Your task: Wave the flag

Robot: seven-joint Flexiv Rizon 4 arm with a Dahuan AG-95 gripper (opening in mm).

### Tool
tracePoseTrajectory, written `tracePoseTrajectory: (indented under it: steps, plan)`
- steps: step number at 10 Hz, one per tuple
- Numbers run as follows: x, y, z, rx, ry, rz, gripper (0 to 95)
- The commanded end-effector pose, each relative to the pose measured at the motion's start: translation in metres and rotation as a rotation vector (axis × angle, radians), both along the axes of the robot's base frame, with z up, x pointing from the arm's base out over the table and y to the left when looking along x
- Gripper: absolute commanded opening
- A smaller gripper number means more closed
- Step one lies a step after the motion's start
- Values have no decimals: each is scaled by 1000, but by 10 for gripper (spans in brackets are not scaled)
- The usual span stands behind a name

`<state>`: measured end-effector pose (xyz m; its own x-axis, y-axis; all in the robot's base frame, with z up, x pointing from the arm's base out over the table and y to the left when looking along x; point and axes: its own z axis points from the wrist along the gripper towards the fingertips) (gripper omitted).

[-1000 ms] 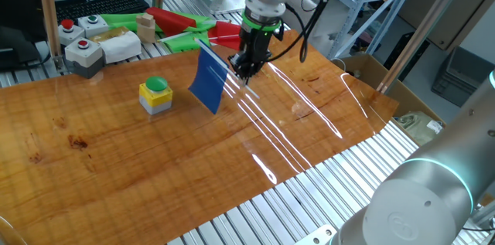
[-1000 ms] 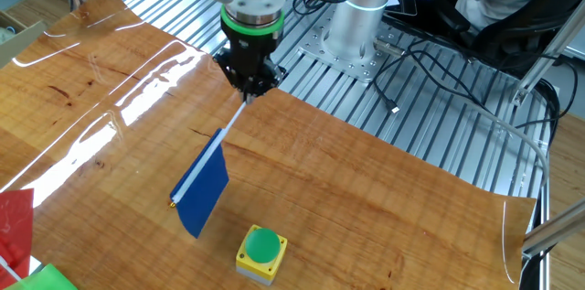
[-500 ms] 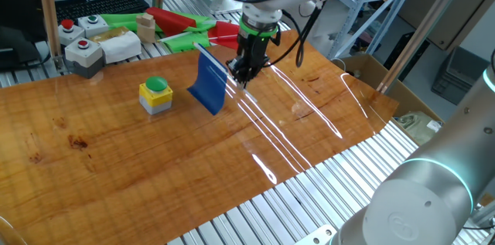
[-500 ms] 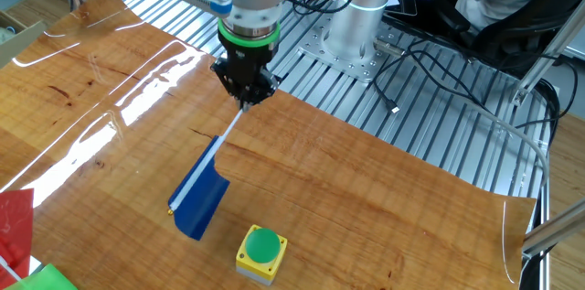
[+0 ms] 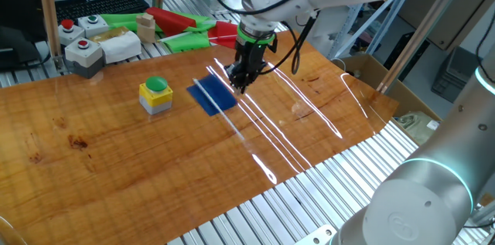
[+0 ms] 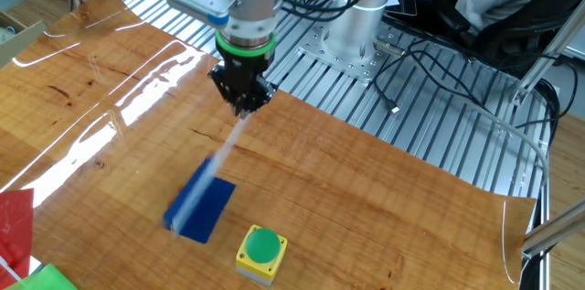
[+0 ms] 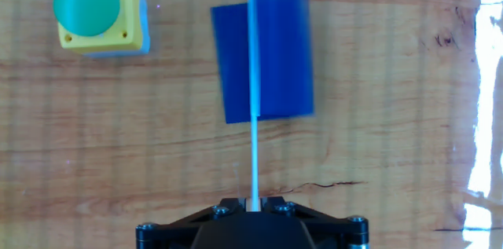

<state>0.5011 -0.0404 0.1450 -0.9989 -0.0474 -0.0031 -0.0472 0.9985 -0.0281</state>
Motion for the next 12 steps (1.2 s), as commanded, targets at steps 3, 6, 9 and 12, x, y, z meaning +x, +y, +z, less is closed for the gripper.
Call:
tracePoseTrajectory:
  steps: [3, 6, 9, 12]
  plan:
    - [-1, 0, -1, -19, 13, -19, 760]
    - [-1, 0, -1, -27, 19, -18, 760]
    - [-1, 0, -1, -39, 38, -18, 760]
    - [-1, 1, 0, -62, 60, -29, 760]
